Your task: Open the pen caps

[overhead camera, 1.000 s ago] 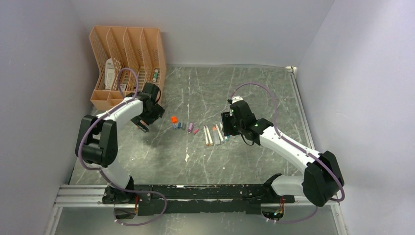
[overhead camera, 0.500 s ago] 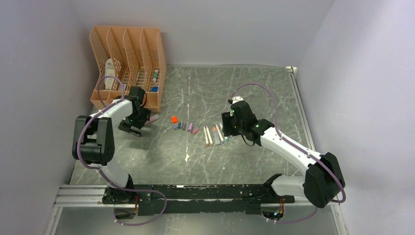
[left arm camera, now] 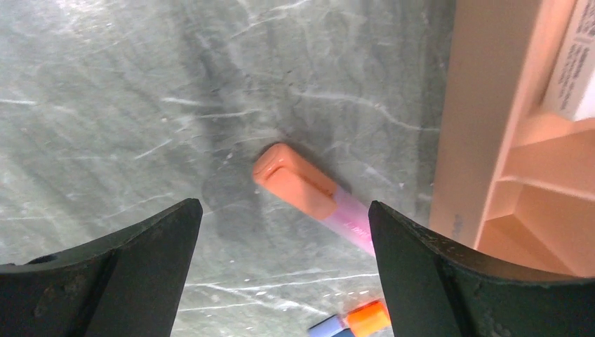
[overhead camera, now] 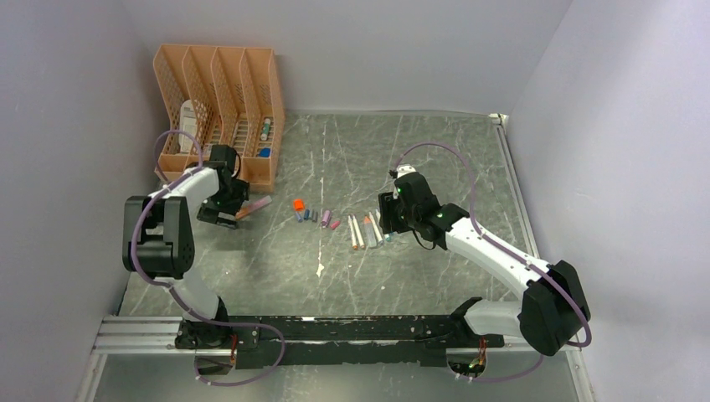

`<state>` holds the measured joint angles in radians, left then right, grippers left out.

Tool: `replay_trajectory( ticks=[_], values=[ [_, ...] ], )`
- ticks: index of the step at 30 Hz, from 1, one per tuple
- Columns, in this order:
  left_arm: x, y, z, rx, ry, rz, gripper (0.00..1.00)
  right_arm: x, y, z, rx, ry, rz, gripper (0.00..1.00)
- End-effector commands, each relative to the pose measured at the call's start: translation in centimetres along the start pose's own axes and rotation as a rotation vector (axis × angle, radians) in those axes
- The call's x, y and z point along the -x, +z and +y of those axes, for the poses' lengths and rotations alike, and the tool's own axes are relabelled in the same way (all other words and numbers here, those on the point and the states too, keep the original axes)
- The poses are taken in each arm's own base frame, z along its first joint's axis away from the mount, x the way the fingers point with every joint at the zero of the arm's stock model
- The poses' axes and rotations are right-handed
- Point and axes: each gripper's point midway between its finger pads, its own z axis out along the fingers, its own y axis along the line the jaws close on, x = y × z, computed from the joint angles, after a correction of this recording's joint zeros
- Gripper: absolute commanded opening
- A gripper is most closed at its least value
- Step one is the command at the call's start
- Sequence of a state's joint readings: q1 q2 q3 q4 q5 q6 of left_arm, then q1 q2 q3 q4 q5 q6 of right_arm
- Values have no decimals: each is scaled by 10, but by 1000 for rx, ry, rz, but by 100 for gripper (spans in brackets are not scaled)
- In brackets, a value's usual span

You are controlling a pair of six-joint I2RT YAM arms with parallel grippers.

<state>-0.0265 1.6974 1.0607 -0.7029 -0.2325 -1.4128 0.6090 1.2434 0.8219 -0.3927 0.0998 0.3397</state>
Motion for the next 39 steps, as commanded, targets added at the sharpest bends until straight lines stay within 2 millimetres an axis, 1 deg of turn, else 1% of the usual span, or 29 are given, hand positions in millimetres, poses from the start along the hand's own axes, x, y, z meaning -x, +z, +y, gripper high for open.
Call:
replay_trajectory(
  ticks=[1,4,10,13,15,19,24,28,31,33,35,38,39],
  values=[
    [4,6,-20,-10,-57,25,99,3,2,1,6,-8,-9,56],
    [6,13,-20,23,-74,26,99,4,1,1,4,-13,-11,56],
    [0,26,-9,89,-70,60,99,4,1,2,10,-20,-14,56],
    [-2,29,1,96,-58,63,92,3,3,2,14,-24,-9,56],
    [-5,29,10,100,-45,67,85,2,4,3,16,-25,-8,56],
    [-10,33,32,119,-6,69,73,2,6,4,22,-27,-4,56],
    [-14,36,55,143,38,67,62,0,8,5,29,-27,1,56],
    [-11,35,65,147,56,50,54,-1,6,5,34,-26,2,56],
    [-8,36,67,144,61,41,49,-1,5,6,36,-26,2,55],
    [-6,36,65,143,60,34,48,-1,5,6,38,-22,0,55],
    [-5,37,61,137,61,30,50,-1,5,7,41,-21,2,55],
    [-5,35,54,152,82,48,61,-2,4,7,42,-20,4,55],
    [-6,34,51,148,87,58,67,-2,4,7,42,-20,3,55]
  ],
)
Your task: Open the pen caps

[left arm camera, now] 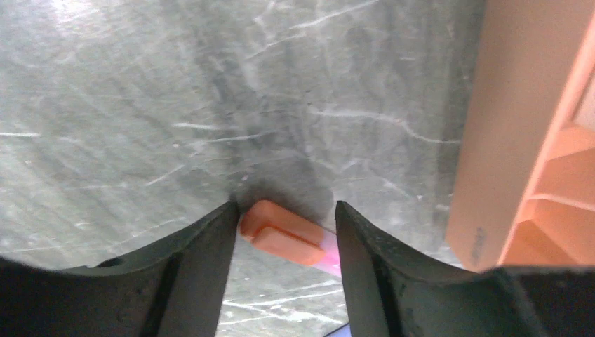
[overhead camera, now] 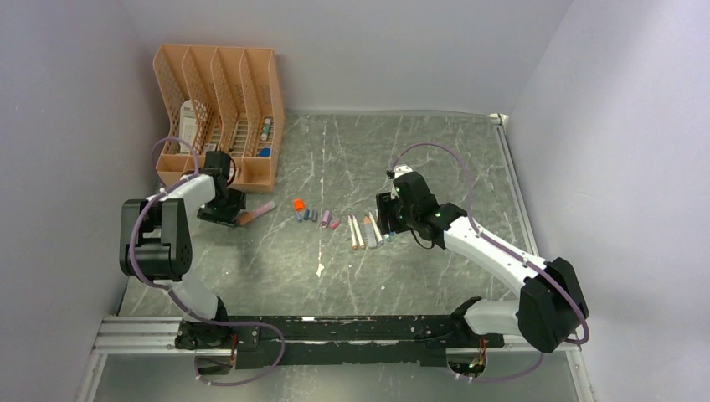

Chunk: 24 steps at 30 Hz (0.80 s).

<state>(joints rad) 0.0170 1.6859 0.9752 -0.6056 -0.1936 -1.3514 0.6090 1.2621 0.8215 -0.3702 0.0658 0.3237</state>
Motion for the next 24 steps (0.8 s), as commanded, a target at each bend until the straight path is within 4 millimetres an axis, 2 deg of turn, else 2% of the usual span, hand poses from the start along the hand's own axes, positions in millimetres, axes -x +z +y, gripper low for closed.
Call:
replay_trajectory(
  ticks=[1,4,7,12,19,24],
  values=[
    [-10,18,38,161,66,47,71,-1,-1,1,10,-5,-6,55],
    [-19,17,37,139,43,87,77,0,0,2,14,-3,-6,55],
    [-29,20,39,131,12,130,80,1,1,5,28,0,-9,55],
    [-45,27,32,136,-12,183,80,0,1,6,34,0,-10,55],
    [-77,26,35,165,-8,251,80,0,0,6,35,0,-14,55],
    [-87,26,38,185,-24,258,80,-2,0,6,41,-3,-14,55]
  ],
)
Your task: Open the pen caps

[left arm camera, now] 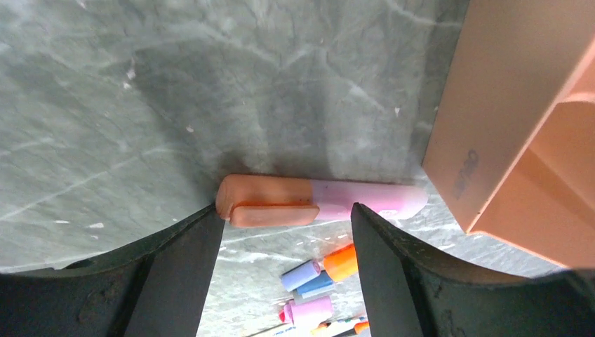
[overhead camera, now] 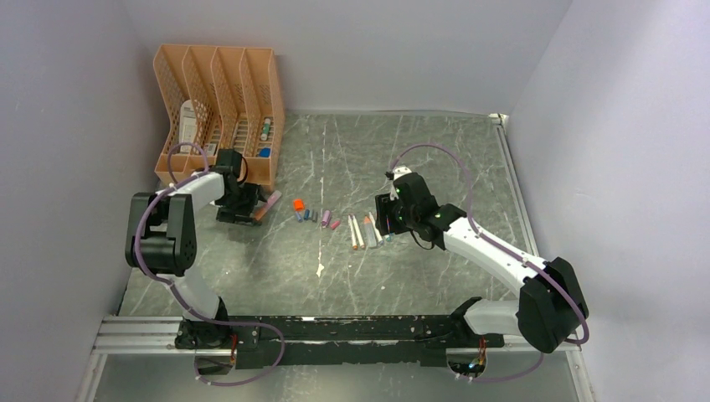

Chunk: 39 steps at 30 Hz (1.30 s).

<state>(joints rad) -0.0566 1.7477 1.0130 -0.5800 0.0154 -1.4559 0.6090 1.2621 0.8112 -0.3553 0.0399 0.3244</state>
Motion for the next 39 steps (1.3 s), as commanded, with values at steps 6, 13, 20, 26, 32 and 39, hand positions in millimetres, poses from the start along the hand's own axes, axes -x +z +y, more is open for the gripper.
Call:
replay_trajectory(
  ticks=[6,13,20,26,32,39],
  values=[
    [-21,29,80,260,-4,25,80,2,-3,4,24,-5,-25,55],
    [-26,32,78,249,-28,36,80,4,-1,7,41,-7,-29,55],
    [-5,35,70,257,-98,-47,79,7,-7,7,39,-12,-37,55],
    [19,33,69,271,-141,-117,78,7,-8,8,47,-9,-38,55],
    [46,25,71,261,-184,-171,78,4,-9,8,50,-13,-35,55],
    [68,21,68,236,-216,-177,78,6,-7,11,63,-14,-35,55]
  ],
)
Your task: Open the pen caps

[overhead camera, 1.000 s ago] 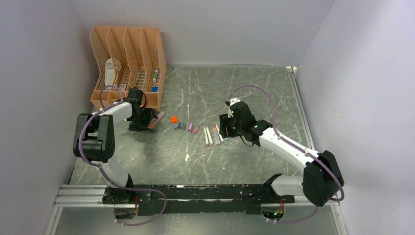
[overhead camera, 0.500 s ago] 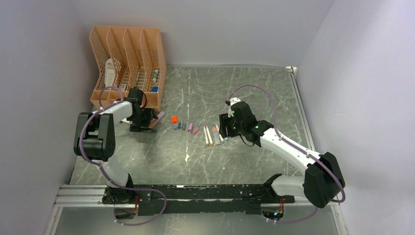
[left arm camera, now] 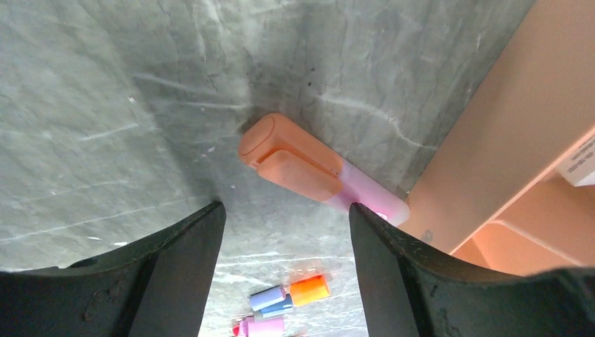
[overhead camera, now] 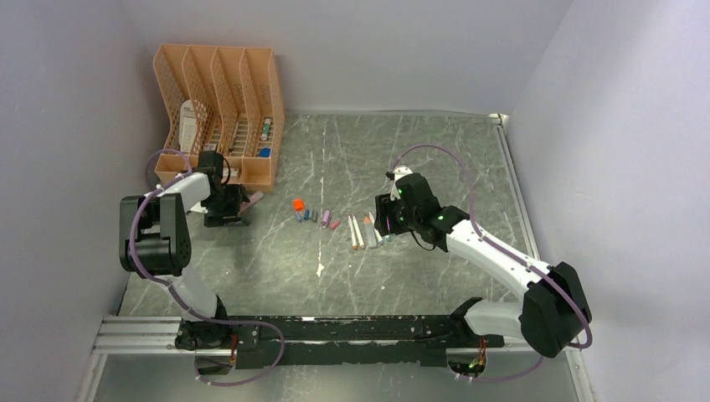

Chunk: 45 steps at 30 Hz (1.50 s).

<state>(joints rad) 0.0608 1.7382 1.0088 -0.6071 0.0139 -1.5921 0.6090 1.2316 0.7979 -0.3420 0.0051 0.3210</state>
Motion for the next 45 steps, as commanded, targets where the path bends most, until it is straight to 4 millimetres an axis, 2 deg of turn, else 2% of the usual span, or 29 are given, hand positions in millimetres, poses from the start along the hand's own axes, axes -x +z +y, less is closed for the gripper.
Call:
replay_trajectory(
  ticks=[1,3,7,10,13,16,20,28,37,45],
  values=[
    [42,24,51,178,41,-172,77,3,-1,4,21,-13,-12,55],
    [41,21,44,141,61,-166,78,3,-1,5,23,-14,-10,55],
    [37,5,6,-88,195,-155,77,0,2,6,31,-11,-6,55],
    [37,-13,2,-190,228,-171,77,-4,5,7,39,-12,3,55],
    [40,-23,5,-210,201,-192,79,-4,8,10,47,-14,7,55],
    [41,-18,5,-186,168,-179,80,-4,9,11,51,-18,7,55],
    [31,-5,0,-136,140,-108,81,-2,7,11,49,-21,2,55],
    [20,1,-10,-144,56,-48,84,-4,7,11,52,-22,7,55],
    [18,23,13,-6,-66,-14,84,-2,7,11,52,-27,4,55],
    [32,28,26,88,-123,-45,77,-1,5,11,51,-26,-1,55]
  ],
)
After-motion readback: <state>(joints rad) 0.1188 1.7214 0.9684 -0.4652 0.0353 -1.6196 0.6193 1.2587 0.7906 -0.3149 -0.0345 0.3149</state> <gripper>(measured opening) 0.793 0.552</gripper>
